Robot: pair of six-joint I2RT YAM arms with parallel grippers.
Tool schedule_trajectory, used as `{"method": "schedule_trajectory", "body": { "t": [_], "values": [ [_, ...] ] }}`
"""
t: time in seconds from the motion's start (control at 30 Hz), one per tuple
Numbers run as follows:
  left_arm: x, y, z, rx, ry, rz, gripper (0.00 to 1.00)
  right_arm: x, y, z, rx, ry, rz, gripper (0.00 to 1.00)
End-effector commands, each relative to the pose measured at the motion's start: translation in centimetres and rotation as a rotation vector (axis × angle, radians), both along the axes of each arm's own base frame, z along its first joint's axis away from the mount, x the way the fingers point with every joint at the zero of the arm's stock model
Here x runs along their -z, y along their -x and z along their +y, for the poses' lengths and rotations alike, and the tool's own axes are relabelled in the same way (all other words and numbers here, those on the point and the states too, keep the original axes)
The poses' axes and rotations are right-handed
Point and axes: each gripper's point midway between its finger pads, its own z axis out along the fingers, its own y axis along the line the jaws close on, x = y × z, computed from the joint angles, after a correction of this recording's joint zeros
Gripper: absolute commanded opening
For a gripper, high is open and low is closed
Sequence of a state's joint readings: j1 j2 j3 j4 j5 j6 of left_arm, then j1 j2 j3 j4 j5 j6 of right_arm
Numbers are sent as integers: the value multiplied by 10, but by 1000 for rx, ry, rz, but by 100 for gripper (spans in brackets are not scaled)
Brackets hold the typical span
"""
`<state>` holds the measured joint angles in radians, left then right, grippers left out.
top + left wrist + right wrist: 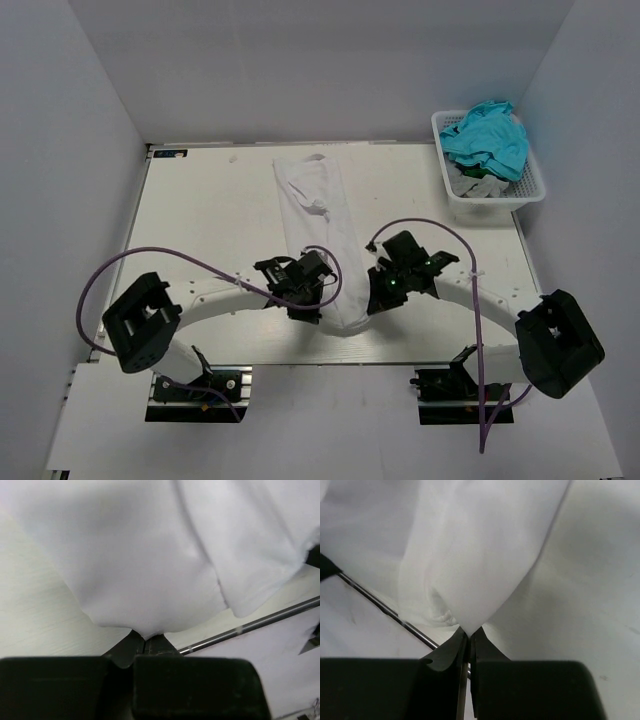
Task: Fold and stack the t-shirts
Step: Grab the bottom of the folded rectangular tshirt with both arms, then fold the folded rectangular tshirt in 1/3 of the way
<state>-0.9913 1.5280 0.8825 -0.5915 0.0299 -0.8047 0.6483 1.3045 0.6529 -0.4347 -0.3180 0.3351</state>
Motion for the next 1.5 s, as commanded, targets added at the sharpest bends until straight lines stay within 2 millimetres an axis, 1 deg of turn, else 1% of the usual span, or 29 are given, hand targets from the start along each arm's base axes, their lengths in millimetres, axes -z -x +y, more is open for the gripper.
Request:
{"method": "schedule_trajectory", "body": {
  "t": [0.0, 0.03, 0.1, 0.13, 0.17, 0.2, 0.3, 0.37, 0.43, 0.47, 0.5, 0.53, 0.57, 0.6, 0.63, 0.67, 0.7, 0.8, 0.87, 0.9, 0.93, 0.97, 1.0, 1.03, 1.1, 1.27, 1.33, 1.37, 1.47],
  "values": [
    [-47, -37, -3, -76, 58, -196, 0, -30, -33, 15, 25, -20, -106, 4],
    [-50, -45, -1, -97, 45, -234, 0, -44, -51, 22, 44, -31, -151, 4],
    [-60, -63, 2, -163, 46, -275, 0, -51, -69, 25, 87, -17, -185, 3],
    [-58, -67, 11, -192, -4, -293, 0, -46, -72, 27, 89, 2, -170, 3],
    [-63, -81, 15, -244, -21, -306, 0, -66, -91, 31, 119, -14, -219, 3],
    [-65, -88, 21, -278, -44, -317, 0, -65, -95, 34, 118, -11, -216, 3],
    [-77, -115, 29, -357, -35, -360, 0, -84, -125, 42, 160, -12, -261, 3],
    [-84, -130, 29, -380, -9, -375, 0, -82, -137, 44, 176, 5, -252, 3],
    [-83, -144, 36, -412, -18, -369, 0, -89, -148, 45, 191, 7, -257, 3],
    [-89, -152, 36, -412, -13, -383, 0, -82, -154, 47, 189, 20, -247, 3],
    [-90, -160, 42, -425, -23, -386, 0, -95, -165, 53, 195, 0, -272, 3],
    [-94, -166, 44, -432, -21, -407, 0, -96, -169, 54, 197, 0, -272, 3],
    [-100, -173, 43, -431, -11, -426, 0, -92, -177, 59, 198, 4, -262, 3],
    [-104, -178, 41, -405, 8, -446, 0, -101, -185, 63, 202, -11, -275, 3],
    [-110, -186, 41, -403, 26, -462, 0, -95, -186, 64, 199, -2, -250, 3],
    [-109, -188, 38, -380, 32, -467, 0, -100, -192, 68, 193, -18, -261, 3],
    [-116, -196, 36, -367, 56, -489, 0, -95, -197, 72, 191, -12, -250, 3],
    [-114, -212, 32, -355, 48, -496, 0, -96, -208, 77, 184, -26, -254, 3],
    [-103, -220, 29, -356, 33, -472, 0, -95, -214, 77, 185, -25, -258, 3],
    [-99, -225, 33, -358, 16, -466, 0, -89, -218, 78, 186, -17, -249, 3],
    [-102, -232, 33, -368, 19, -471, 0, -95, -224, 80, 189, -27, -265, 3],
    [-93, -236, 35, -374, 10, -451, 0, -93, -226, 79, 192, -23, -261, 3],
    [-94, -242, 35, -371, 13, -452, 0, -87, -232, 80, 197, -16, -248, 3],
    [-92, -248, 39, -386, 8, -450, 0, -88, -235, 82, 196, -21, -250, 3],
    [-81, -253, 43, -394, -10, -422, 0, -79, -240, 83, 196, -11, -233, 4],
    [-74, -266, 55, -422, 4, -390, 0, -64, -252, 80, 218, -4, -201, 4],
    [-72, -271, 56, -416, 9, -396, 0, -60, -255, 84, 206, -21, -196, 6],
    [-63, -271, 53, -409, 10, -380, 0, -61, -259, 82, 211, -27, -201, 6],
    [-60, -278, 46, -379, 39, -371, 0, -59, -264, 90, 171, -74, -204, 12]
  ]
}}
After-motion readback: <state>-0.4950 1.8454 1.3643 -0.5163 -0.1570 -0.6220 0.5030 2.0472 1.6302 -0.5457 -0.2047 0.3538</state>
